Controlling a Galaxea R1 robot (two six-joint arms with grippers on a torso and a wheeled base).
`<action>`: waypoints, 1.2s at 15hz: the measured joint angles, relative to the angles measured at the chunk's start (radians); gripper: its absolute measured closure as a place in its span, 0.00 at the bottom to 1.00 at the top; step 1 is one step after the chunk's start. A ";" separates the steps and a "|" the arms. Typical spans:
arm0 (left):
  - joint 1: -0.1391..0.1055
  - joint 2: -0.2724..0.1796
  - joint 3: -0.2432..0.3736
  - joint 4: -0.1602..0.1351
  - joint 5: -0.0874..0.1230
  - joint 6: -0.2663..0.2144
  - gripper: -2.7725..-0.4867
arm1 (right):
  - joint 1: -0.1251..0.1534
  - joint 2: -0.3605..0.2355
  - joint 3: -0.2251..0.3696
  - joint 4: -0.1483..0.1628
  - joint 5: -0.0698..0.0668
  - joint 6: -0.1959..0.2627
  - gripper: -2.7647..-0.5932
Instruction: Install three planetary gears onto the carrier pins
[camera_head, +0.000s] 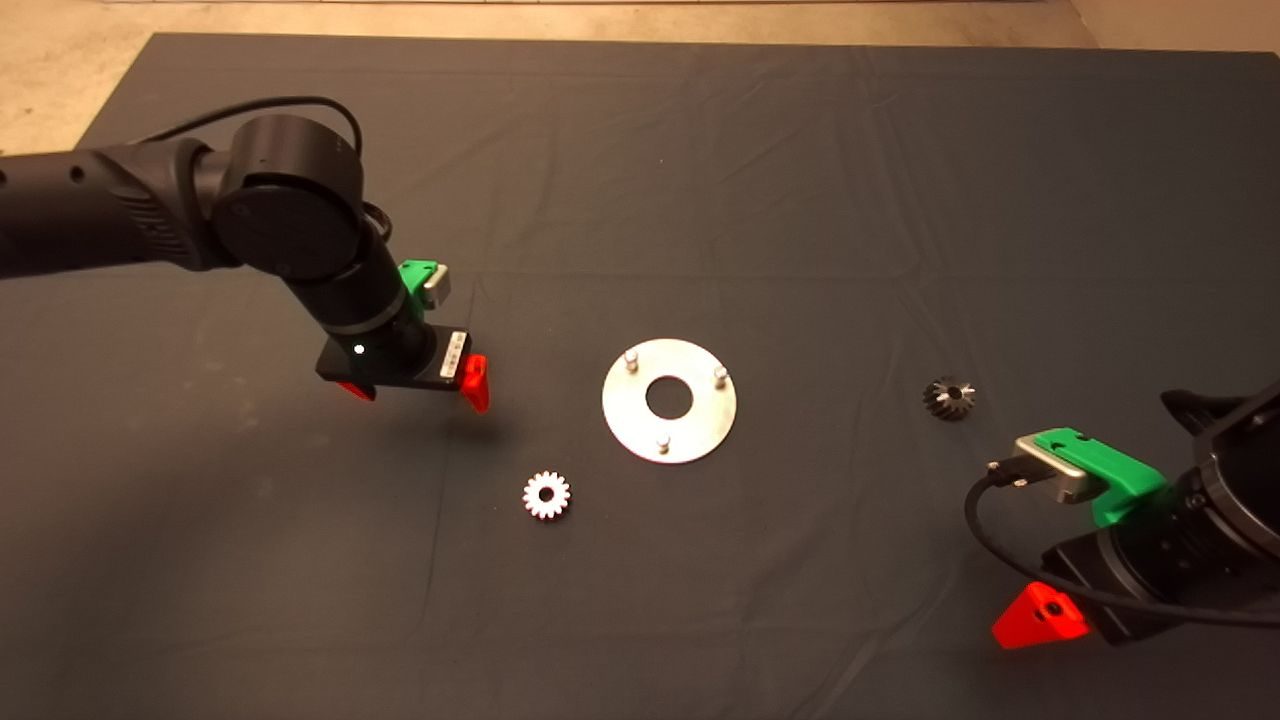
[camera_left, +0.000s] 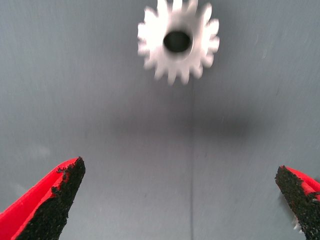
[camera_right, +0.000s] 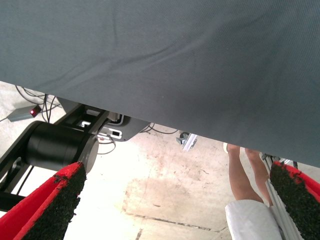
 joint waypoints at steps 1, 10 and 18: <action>0.000 0.007 -0.013 0.001 -0.002 0.005 0.00 | 0.000 0.000 0.000 0.000 0.000 0.000 0.02; 0.005 0.026 -0.182 0.002 -0.025 0.021 0.00 | 0.000 0.000 0.000 0.000 0.000 0.000 0.02; 0.012 0.057 -0.211 0.000 -0.099 0.031 0.00 | 0.000 0.000 0.000 0.000 0.000 0.000 0.02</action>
